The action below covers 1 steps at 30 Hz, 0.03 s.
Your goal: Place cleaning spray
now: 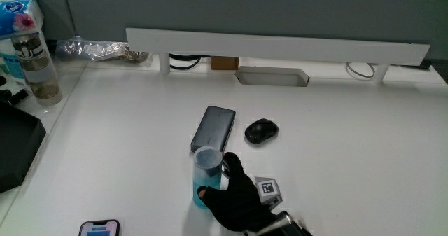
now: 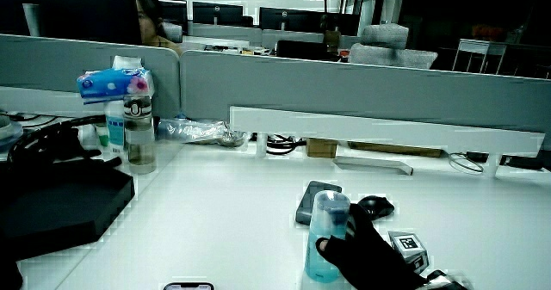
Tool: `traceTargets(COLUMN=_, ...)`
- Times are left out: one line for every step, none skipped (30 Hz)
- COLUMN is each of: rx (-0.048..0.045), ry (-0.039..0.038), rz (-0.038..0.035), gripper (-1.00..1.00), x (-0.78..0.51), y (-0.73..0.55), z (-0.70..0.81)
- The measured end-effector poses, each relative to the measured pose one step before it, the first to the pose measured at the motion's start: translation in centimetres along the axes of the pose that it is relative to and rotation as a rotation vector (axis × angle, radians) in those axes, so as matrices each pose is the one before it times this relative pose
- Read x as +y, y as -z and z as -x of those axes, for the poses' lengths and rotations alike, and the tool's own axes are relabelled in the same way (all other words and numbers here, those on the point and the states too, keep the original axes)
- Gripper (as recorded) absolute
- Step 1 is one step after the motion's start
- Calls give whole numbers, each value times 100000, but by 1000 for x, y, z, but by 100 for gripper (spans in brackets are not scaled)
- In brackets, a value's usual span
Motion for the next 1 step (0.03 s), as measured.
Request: traceTargets(rx=-728, ry=-1548, rz=1418, gripper=-100, x=-466, y=-432, z=46)
